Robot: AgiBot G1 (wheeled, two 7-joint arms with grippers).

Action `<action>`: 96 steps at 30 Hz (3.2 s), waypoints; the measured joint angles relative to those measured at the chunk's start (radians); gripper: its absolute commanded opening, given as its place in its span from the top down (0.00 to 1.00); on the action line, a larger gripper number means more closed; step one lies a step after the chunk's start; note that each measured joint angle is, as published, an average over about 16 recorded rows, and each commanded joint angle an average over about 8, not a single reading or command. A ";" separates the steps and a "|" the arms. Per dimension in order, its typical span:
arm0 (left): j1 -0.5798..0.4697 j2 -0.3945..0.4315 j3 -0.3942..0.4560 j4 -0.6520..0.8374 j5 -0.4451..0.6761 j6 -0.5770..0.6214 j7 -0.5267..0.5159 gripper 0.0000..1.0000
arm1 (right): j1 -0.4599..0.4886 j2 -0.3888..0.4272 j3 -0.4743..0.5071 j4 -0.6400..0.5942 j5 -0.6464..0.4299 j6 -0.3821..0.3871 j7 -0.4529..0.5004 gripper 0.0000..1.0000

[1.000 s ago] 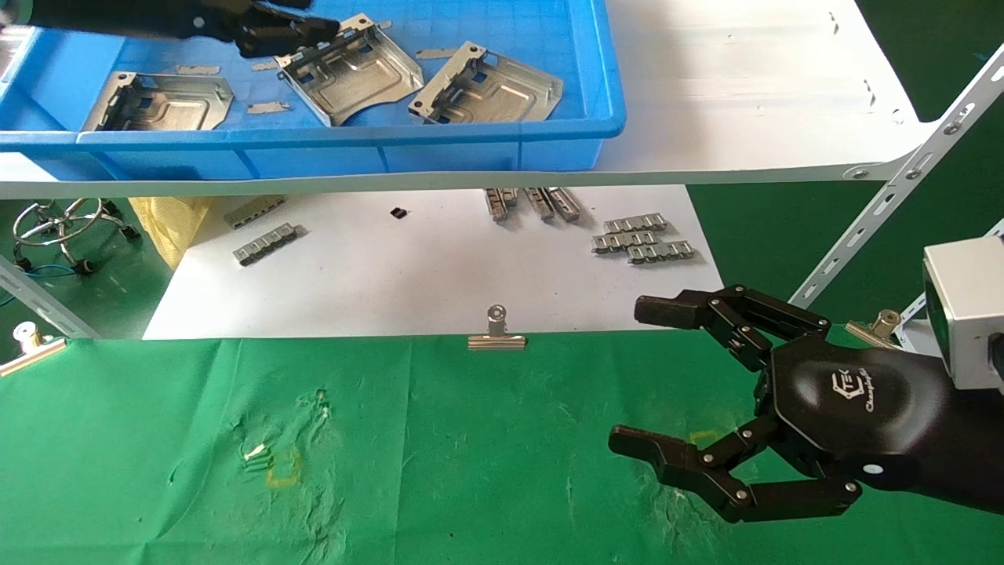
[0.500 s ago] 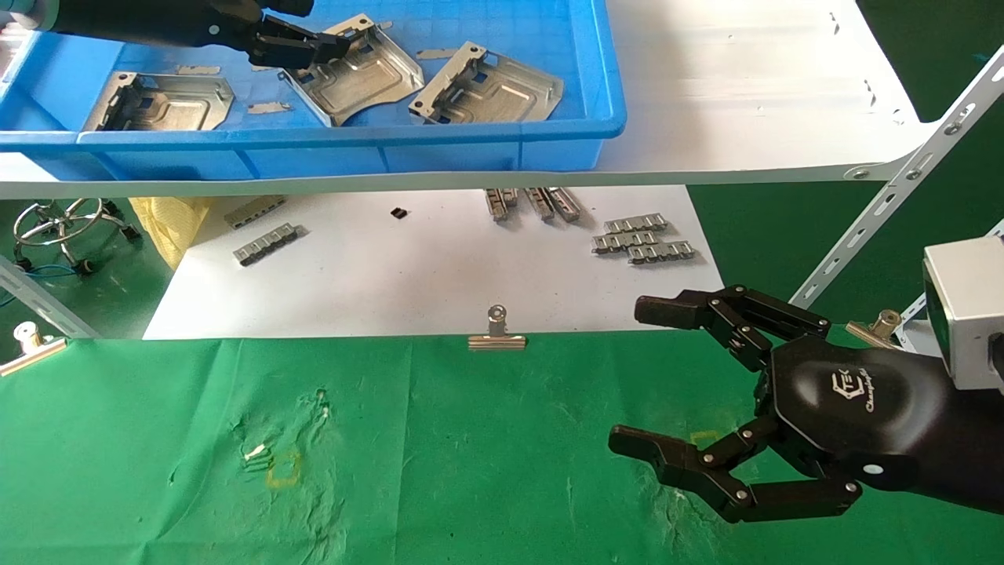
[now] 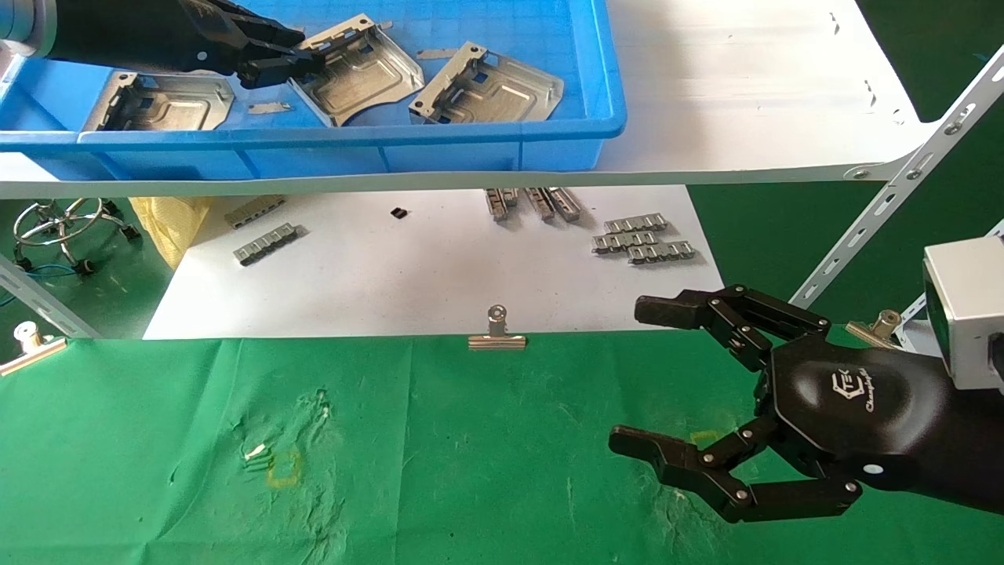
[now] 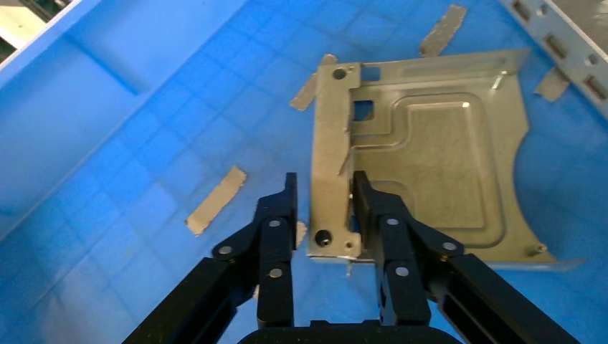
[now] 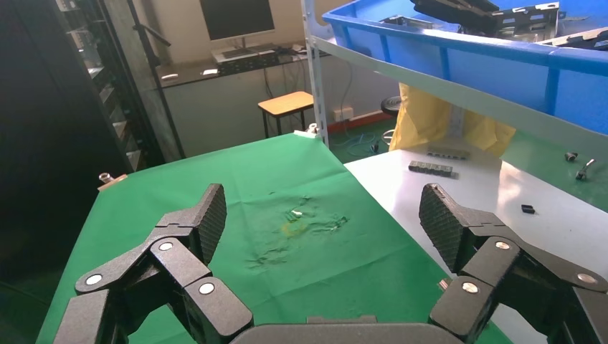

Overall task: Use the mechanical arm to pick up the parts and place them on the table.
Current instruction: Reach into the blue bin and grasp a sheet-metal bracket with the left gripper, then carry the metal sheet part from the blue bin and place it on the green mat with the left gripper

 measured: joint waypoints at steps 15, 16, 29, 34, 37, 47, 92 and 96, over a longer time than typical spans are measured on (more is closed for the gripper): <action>0.009 -0.021 -0.028 -0.024 -0.041 0.007 0.011 1.00 | 0.000 0.000 0.000 0.000 0.000 0.000 0.000 0.00; 0.008 -0.025 -0.034 -0.027 -0.049 0.011 0.015 1.00 | 0.000 0.000 0.000 0.000 0.000 0.000 0.000 0.00; -0.005 -0.091 -0.110 -0.071 -0.161 0.144 0.113 1.00 | 0.000 0.000 0.000 0.000 0.000 0.000 0.000 0.00; -0.005 -0.128 -0.131 -0.086 -0.195 0.267 0.165 1.00 | 0.000 0.000 0.000 0.000 0.000 0.000 0.000 0.00; 0.000 -0.153 -0.140 -0.099 -0.213 0.343 0.197 1.00 | 0.000 0.000 0.000 0.000 0.000 0.000 0.000 0.00; 0.101 -0.270 -0.121 -0.285 -0.336 0.509 0.238 1.00 | 0.000 0.000 0.000 0.000 0.000 0.000 0.000 0.00; 0.594 -0.643 0.401 -1.078 -0.370 0.040 0.226 0.12 | 0.000 0.000 0.000 0.000 0.000 0.000 0.000 0.00; 0.614 -0.641 0.405 -1.082 -0.363 0.014 0.235 0.00 | 0.000 0.000 0.000 0.000 0.000 0.000 0.000 0.00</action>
